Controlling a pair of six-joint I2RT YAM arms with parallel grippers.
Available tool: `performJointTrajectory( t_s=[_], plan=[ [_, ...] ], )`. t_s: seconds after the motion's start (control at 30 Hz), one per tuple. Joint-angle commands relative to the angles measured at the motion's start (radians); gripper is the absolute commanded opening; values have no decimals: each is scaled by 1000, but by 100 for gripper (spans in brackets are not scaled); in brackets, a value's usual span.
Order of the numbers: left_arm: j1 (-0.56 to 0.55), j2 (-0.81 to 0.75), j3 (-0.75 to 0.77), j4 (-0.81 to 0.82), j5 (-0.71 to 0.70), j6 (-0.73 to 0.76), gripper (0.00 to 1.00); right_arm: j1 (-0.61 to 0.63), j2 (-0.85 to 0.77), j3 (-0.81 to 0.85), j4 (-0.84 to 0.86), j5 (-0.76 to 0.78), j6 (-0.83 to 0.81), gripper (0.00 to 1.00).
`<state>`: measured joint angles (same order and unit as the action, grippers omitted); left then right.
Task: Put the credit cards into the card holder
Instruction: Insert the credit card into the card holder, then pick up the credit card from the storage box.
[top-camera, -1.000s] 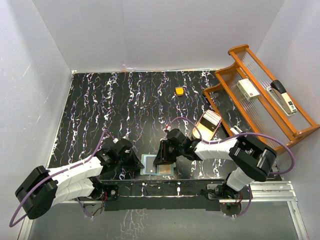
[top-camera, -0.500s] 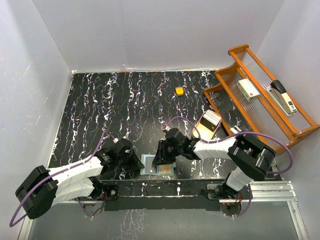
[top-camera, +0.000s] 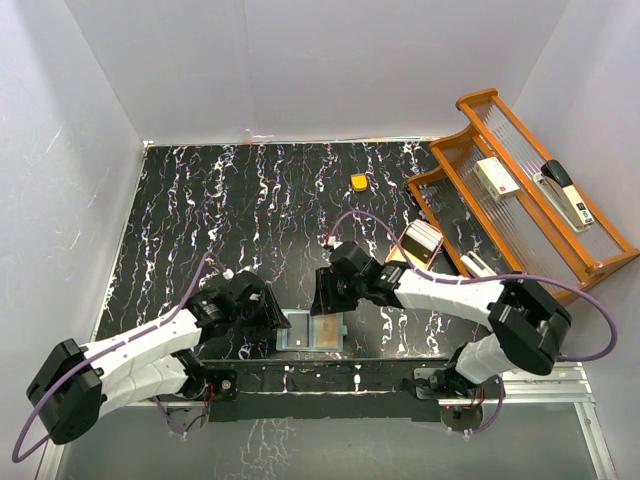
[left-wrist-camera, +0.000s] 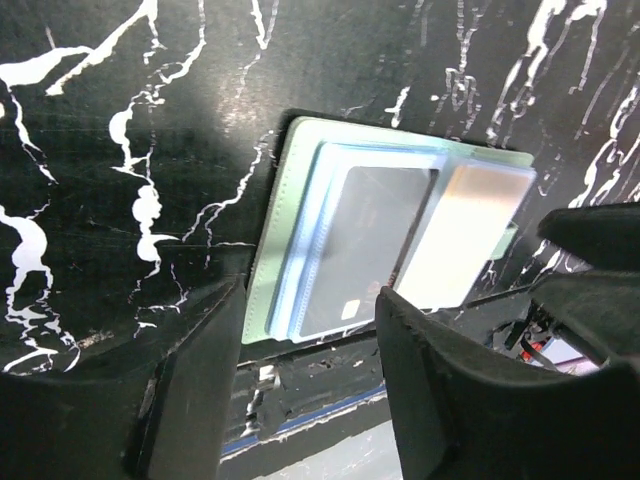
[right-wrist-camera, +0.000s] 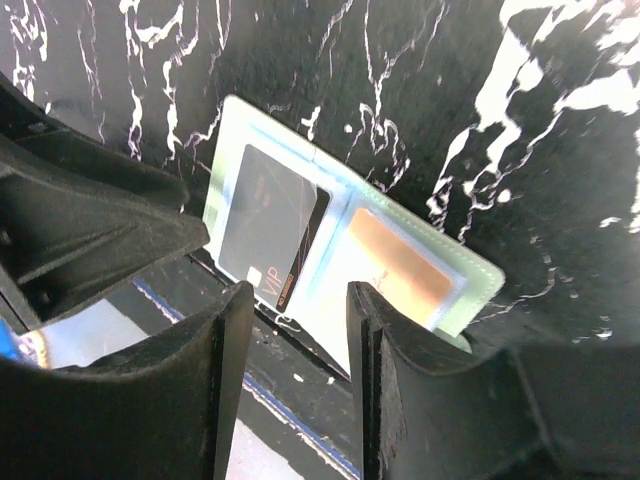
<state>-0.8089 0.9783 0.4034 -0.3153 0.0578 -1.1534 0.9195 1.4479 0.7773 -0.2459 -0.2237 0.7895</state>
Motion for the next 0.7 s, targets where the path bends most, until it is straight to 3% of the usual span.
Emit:
performJointTrajectory(
  t_s=[0.0, 0.17, 0.33, 0.37, 0.4, 0.67],
  plan=[
    [-5, -43, 73, -85, -41, 46, 57, -24, -50, 138, -171, 144, -166, 41],
    [-5, -57, 131, -138, -55, 105, 65, -78, -19, 305, -384, 330, -302, 44],
    [-5, -81, 176, -175, -61, 157, 84, -146, 36, 437, -521, 514, -417, 44],
    [-5, -89, 182, -179, -59, 169, 96, -160, 48, 458, -541, 550, -436, 45],
    [-4, -95, 187, -182, -58, 177, 98, -174, 59, 475, -555, 582, -456, 45],
    [-4, -132, 241, -259, -69, 232, 99, -310, 162, 544, -625, 805, -589, 46]
  ],
)
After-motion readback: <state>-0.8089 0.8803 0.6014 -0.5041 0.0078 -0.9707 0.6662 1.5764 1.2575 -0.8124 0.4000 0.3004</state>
